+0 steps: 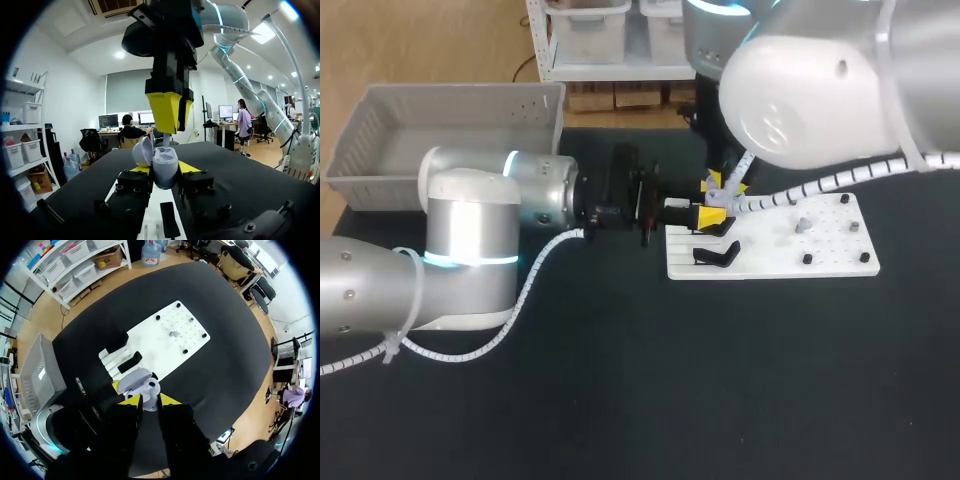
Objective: Pick up each earbud case from the left stands, insert the matching earbuds, close the lid, and place the case in the box.
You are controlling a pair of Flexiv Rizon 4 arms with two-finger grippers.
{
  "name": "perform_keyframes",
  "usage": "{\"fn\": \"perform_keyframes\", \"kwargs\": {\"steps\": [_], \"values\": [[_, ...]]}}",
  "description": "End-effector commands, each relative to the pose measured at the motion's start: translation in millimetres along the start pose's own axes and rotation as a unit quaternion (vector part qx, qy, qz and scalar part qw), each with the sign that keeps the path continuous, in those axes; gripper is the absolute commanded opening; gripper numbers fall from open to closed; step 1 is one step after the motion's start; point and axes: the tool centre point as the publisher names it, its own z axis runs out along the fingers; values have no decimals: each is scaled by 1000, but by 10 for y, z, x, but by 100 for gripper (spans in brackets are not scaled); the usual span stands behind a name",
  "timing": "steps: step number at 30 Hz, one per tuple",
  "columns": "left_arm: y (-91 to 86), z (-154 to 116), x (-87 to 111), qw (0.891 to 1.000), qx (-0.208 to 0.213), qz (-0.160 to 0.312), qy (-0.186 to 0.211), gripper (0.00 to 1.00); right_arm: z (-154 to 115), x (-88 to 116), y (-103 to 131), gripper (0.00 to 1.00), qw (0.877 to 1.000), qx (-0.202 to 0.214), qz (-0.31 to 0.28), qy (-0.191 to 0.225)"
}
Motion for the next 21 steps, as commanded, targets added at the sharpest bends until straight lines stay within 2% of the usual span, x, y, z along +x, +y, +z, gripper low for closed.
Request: {"fn": "perform_keyframes", "kwargs": {"steps": [1,21], "values": [[-15,-1,3,1000,-2,1,-1,0,16,-35,12,0,1000,6,1,7],[-15,-1,3,1000,-2,1,-1,0,131,-79,15,0,1000,8,-3,20]]}}
